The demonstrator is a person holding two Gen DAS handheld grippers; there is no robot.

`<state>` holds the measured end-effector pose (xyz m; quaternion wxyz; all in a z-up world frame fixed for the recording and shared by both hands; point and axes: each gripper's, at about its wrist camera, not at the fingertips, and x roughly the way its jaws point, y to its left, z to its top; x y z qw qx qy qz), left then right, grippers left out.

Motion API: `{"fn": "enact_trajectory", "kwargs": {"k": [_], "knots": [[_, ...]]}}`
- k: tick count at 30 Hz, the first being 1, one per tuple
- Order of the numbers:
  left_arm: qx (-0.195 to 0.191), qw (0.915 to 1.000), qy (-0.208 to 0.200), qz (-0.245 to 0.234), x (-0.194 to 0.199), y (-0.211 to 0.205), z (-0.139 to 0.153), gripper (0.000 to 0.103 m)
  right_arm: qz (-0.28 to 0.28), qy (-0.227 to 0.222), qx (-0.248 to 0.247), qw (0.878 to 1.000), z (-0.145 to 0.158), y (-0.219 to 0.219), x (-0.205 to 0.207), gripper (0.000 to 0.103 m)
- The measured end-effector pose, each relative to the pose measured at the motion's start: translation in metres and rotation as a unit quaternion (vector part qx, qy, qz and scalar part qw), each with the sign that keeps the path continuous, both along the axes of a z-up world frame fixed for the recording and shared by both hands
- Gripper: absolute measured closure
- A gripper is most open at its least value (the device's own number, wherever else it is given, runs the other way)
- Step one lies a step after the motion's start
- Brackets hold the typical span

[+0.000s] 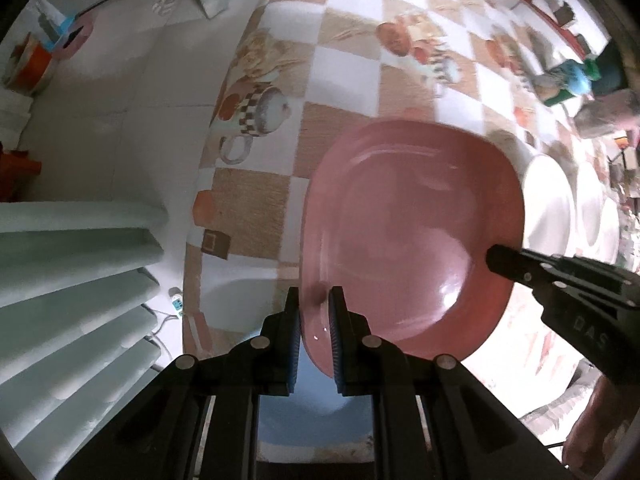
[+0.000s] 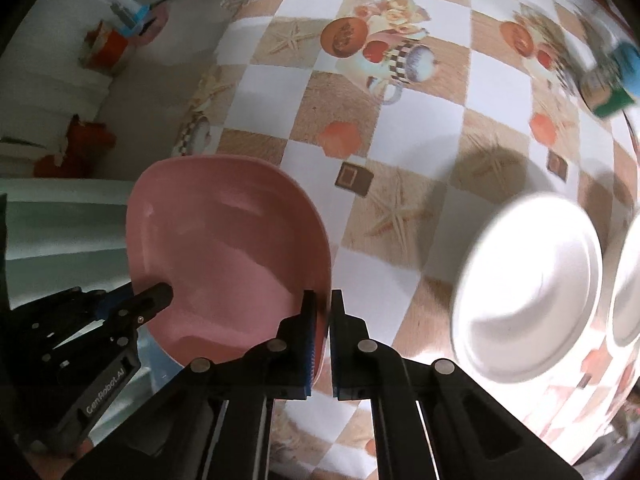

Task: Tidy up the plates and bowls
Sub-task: 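Carry the pink plate with the left tool over the blue plate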

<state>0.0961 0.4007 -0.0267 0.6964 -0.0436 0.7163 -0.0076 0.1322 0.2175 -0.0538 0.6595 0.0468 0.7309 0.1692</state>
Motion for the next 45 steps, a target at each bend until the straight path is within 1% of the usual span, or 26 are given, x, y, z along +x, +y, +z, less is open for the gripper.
{"fn": "enact_trajectory", "kwargs": {"k": [3, 7, 12, 13, 15, 20, 25, 29, 32, 39, 45], "knots": [[-0.014, 0.9999, -0.004, -0.006, -0.008, -0.007, 0.013, 0.089, -0.038, 0.009, 0.026, 0.999, 0.008, -0.027, -0.017, 0.097], [-0.021, 0.9995, -0.011, -0.021, -0.010, -0.015, 0.018, 0.089, -0.075, 0.019, 0.055, 0.995, 0.015, -0.055, -0.036, 0.097], [-0.017, 0.9991, -0.006, -0.040, -0.027, -0.033, 0.015, 0.089, -0.087, 0.013, 0.065, 0.994, 0.030, -0.077, -0.054, 0.097], [-0.017, 0.9989, -0.006, -0.042, -0.031, -0.035, 0.014, 0.091, -0.089, 0.012, 0.066, 0.994, 0.036, -0.081, -0.056, 0.097], [-0.021, 0.9985, -0.007, -0.051, -0.041, -0.041, 0.016, 0.092, -0.094, 0.010, 0.068, 0.993, 0.046, -0.085, -0.066, 0.097], [-0.040, 0.9985, -0.001, -0.037, -0.059, -0.044, 0.018, 0.092, -0.074, -0.012, 0.047, 0.996, 0.065, -0.077, -0.077, 0.097], [-0.036, 0.9988, -0.009, -0.031, -0.075, -0.044, 0.026, 0.092, -0.036, -0.042, 0.025, 0.998, 0.075, -0.066, -0.093, 0.096], [-0.022, 0.9990, -0.012, -0.037, -0.092, -0.050, 0.030, 0.092, -0.016, -0.049, 0.025, 0.998, 0.078, -0.062, -0.109, 0.096], [-0.018, 0.9990, -0.013, -0.038, -0.103, -0.058, 0.033, 0.091, -0.003, -0.057, 0.021, 0.998, 0.083, -0.064, -0.121, 0.096], [-0.003, 0.9997, -0.013, -0.021, -0.131, -0.070, 0.037, 0.092, 0.000, -0.071, 0.037, 0.997, 0.092, -0.080, -0.138, 0.096], [0.034, 0.9994, -0.009, -0.001, -0.160, -0.062, 0.042, 0.092, 0.028, -0.073, 0.060, 0.995, 0.095, -0.072, -0.160, 0.096]]}}
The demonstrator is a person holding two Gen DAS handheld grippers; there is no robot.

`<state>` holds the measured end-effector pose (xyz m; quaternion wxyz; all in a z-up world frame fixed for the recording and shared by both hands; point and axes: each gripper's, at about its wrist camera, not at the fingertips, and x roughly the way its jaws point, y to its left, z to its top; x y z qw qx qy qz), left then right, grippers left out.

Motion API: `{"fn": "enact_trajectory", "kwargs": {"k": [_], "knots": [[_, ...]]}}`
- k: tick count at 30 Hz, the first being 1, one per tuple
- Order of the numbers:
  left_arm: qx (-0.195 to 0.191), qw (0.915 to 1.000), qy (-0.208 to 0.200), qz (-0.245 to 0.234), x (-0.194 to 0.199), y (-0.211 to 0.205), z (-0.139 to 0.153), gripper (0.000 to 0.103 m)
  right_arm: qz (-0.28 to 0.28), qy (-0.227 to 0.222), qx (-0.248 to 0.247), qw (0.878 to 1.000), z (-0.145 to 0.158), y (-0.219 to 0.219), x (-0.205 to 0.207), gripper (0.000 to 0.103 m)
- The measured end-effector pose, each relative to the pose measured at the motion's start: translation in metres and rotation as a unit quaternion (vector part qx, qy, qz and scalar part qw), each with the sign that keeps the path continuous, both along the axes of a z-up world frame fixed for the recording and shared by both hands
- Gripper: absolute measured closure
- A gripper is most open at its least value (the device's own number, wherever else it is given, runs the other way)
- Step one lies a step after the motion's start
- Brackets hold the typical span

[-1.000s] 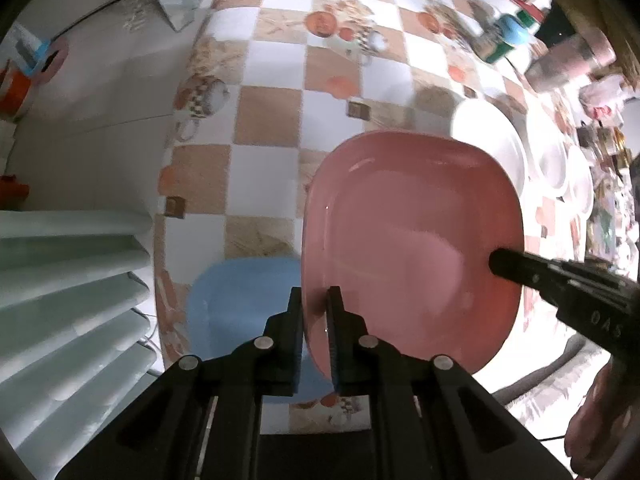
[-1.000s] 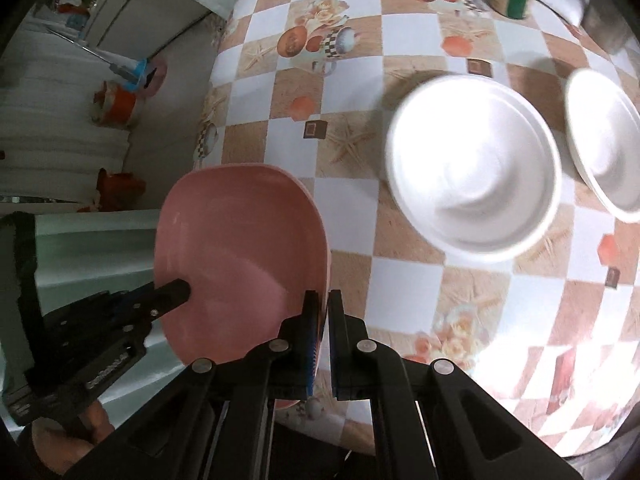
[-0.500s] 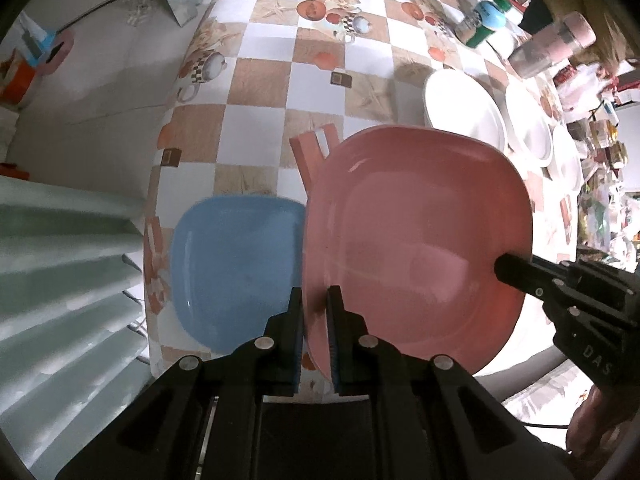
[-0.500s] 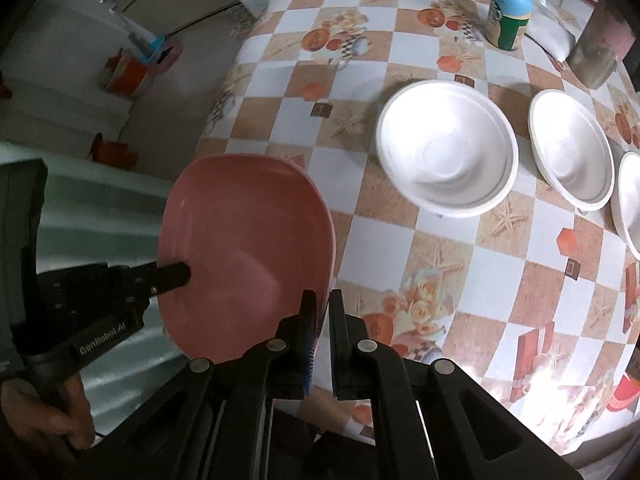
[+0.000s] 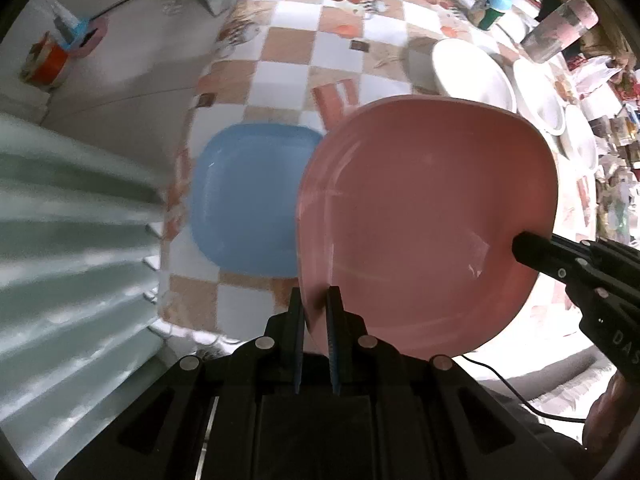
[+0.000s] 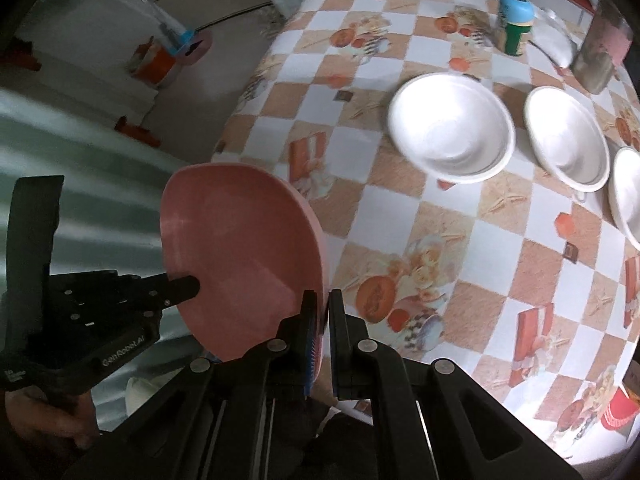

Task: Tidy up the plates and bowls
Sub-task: 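Carry the pink plate with the left tool over the blue plate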

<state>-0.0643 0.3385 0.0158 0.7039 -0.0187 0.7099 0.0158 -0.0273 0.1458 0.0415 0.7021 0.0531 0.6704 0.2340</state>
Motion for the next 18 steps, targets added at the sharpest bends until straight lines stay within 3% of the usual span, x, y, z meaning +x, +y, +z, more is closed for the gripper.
{"fn": "enact_trajectory", "kwargs": {"k": [4, 10, 18], "knots": [[-0.006, 0.9999, -0.003, 0.008, 0.000, 0.010, 0.002, 0.092, 0.022, 0.001, 0.003, 1.000, 0.000, 0.013, -0.008, 0.096], [-0.008, 0.9996, -0.010, -0.026, 0.011, 0.018, 0.001, 0.092, 0.030, -0.010, -0.025, 0.999, 0.007, 0.026, -0.002, 0.096], [-0.019, 0.9992, -0.001, -0.034, 0.012, 0.065, -0.009, 0.092, 0.032, -0.003, -0.045, 0.998, 0.007, 0.070, -0.001, 0.096]]}}
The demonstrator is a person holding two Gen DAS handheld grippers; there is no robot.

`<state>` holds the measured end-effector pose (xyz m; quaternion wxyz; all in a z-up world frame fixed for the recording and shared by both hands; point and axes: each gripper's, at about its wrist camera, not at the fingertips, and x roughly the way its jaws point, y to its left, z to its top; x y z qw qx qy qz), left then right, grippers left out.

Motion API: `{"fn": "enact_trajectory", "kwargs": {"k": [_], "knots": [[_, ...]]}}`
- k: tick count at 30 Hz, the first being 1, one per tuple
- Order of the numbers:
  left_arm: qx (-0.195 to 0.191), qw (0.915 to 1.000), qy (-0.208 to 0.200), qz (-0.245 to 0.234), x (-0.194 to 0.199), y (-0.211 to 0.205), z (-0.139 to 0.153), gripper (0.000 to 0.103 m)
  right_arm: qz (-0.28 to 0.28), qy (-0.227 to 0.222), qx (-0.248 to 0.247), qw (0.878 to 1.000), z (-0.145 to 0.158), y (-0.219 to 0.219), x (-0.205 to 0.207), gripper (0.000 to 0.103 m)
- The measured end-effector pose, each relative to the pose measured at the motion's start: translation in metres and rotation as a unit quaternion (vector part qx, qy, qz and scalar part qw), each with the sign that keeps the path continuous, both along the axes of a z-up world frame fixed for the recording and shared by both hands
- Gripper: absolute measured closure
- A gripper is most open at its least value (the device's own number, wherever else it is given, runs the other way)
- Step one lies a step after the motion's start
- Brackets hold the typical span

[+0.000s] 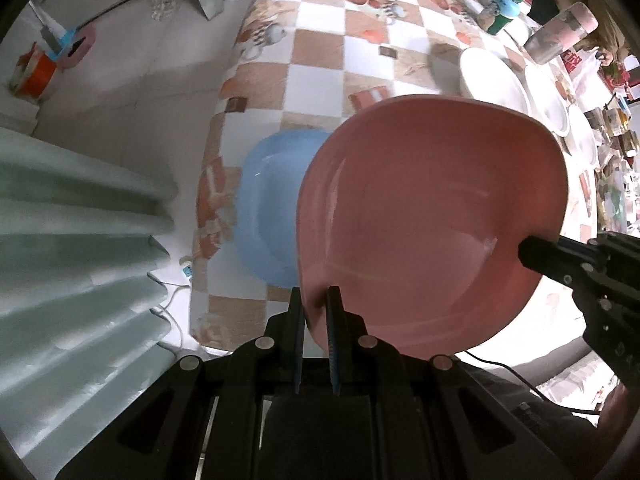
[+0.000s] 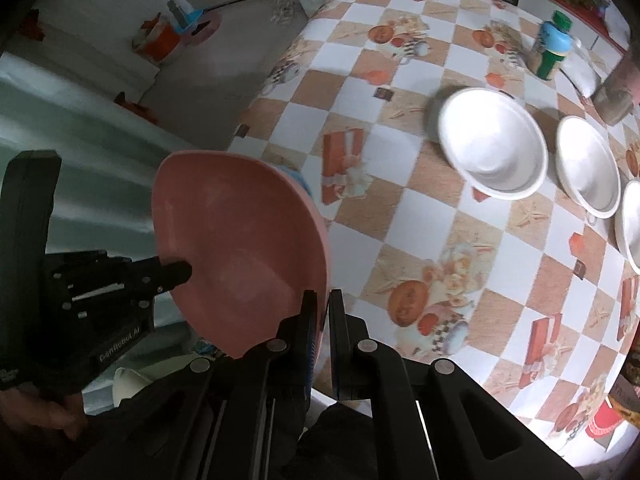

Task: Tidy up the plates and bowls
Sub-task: 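Carry the pink plate with the left tool over the blue plate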

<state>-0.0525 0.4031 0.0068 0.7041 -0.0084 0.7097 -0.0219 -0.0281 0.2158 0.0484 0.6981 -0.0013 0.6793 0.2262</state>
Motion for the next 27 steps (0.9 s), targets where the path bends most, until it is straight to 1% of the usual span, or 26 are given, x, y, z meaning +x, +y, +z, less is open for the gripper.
{"fn": "enact_trajectory", "kwargs": {"k": [4, 14, 19, 27], "knots": [[-0.002, 0.9999, 0.008, -0.008, -0.003, 0.019, -0.007, 0.092, 0.008, 0.005, -0.012, 1.000, -0.003, 0.024, -0.006, 0.096], [-0.002, 0.9989, 0.024, -0.039, -0.007, 0.058, -0.022, 0.092, -0.013, 0.034, -0.019, 0.999, -0.020, 0.066, -0.021, 0.096], [0.000, 0.9981, 0.023, -0.057, -0.002, 0.061, -0.025, 0.092, -0.026, 0.041, -0.021, 0.999, -0.026, 0.079, -0.022, 0.096], [-0.005, 0.9969, 0.018, -0.076, 0.008, 0.059, -0.025, 0.092, -0.048, 0.038, -0.034, 0.998, -0.026, 0.079, -0.015, 0.096]]}}
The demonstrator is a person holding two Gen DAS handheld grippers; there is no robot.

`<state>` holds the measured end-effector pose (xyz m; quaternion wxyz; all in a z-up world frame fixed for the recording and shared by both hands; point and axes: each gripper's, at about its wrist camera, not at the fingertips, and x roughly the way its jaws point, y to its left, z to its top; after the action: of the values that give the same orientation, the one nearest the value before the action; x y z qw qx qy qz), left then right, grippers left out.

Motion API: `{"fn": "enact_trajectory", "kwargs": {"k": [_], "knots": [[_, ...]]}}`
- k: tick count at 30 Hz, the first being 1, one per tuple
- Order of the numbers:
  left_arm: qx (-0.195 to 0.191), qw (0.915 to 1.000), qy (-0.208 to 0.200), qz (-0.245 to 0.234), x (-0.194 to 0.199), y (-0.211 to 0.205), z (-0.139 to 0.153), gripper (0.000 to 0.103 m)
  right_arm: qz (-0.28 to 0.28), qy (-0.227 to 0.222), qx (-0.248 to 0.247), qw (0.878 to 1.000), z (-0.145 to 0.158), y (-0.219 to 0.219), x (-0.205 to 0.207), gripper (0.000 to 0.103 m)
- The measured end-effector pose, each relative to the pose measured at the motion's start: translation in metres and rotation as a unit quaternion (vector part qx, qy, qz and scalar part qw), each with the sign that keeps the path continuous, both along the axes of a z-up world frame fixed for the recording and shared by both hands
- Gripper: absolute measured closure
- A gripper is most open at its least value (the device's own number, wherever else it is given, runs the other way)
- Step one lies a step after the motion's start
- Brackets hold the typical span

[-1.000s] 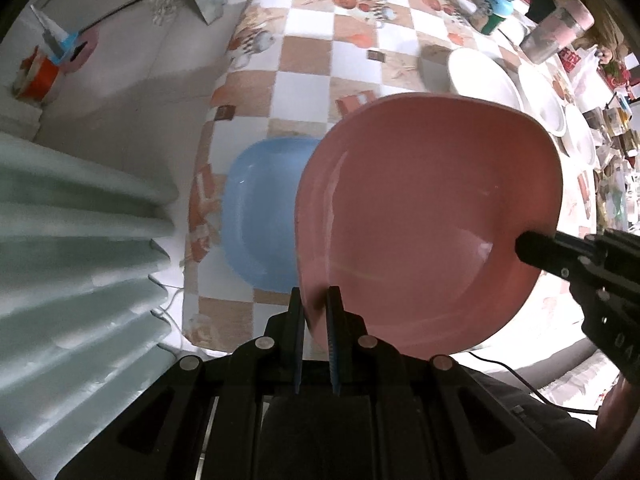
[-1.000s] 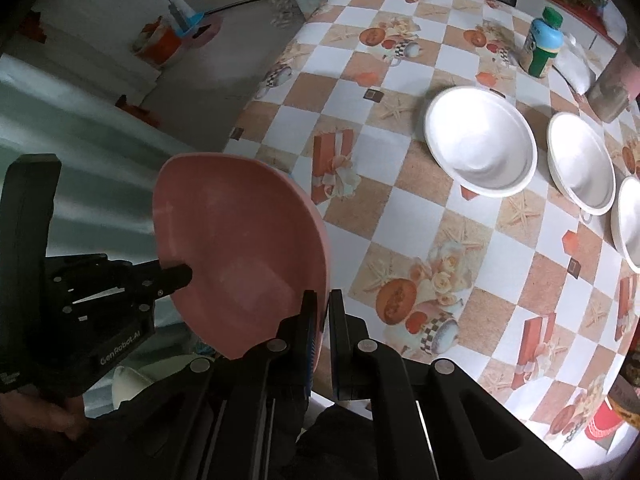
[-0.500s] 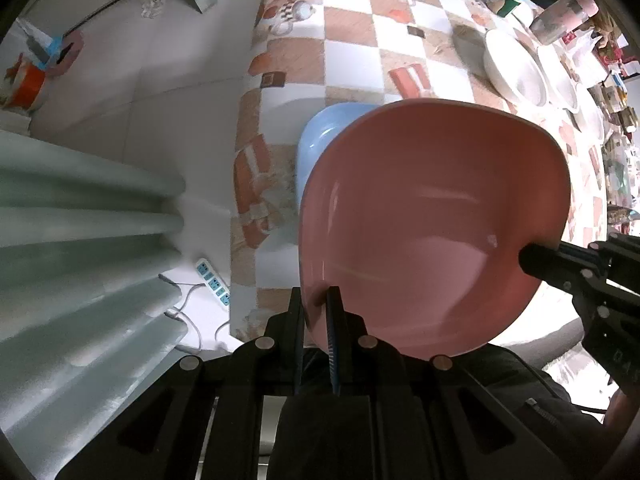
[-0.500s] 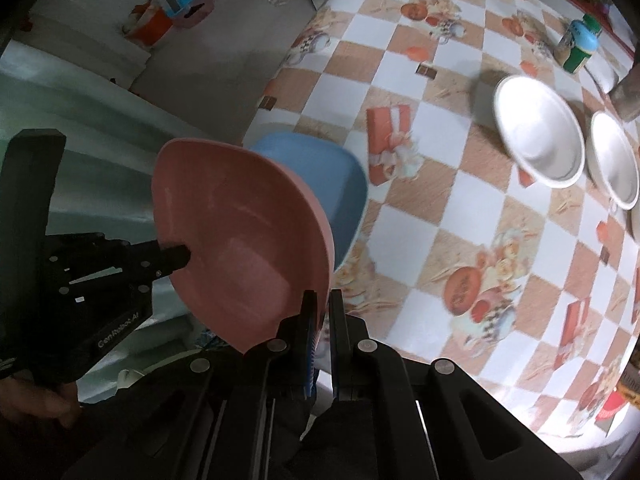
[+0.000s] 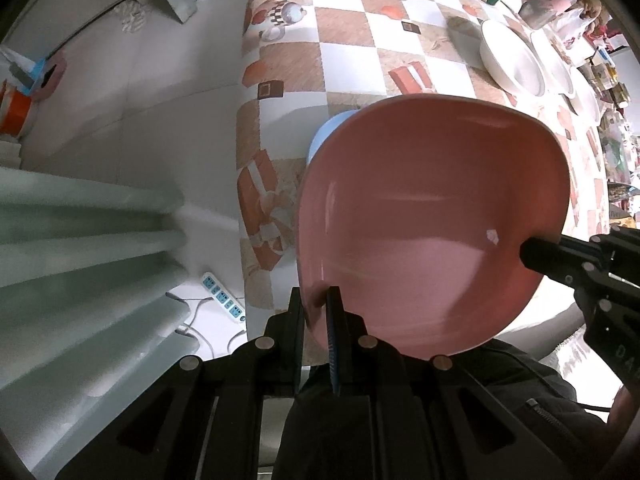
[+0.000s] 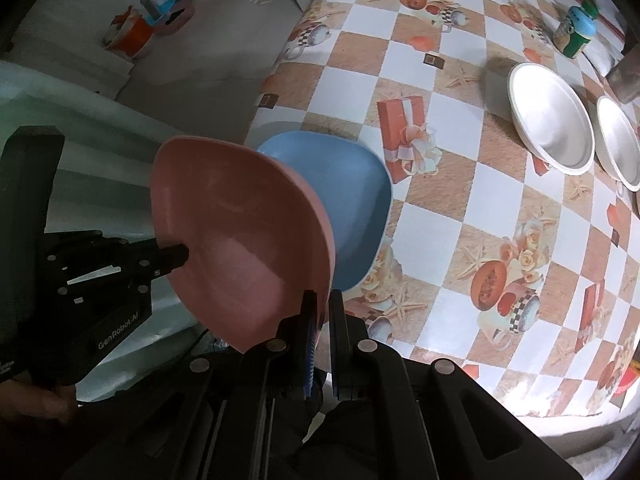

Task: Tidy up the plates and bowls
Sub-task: 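Carry the pink plate with the left tool over the blue plate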

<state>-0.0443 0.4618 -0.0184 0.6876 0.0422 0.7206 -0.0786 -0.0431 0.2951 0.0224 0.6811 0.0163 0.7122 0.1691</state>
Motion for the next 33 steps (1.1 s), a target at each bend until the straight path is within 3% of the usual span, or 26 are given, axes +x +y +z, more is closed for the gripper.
{"fn": "enact_trajectory", "kwargs": {"k": [33], "knots": [[-0.001, 0.9998, 0.010, -0.017, 0.007, -0.010, -0.008, 0.092, -0.009, 0.014, -0.017, 1.000, -0.010, -0.007, 0.008, 0.096]]}}
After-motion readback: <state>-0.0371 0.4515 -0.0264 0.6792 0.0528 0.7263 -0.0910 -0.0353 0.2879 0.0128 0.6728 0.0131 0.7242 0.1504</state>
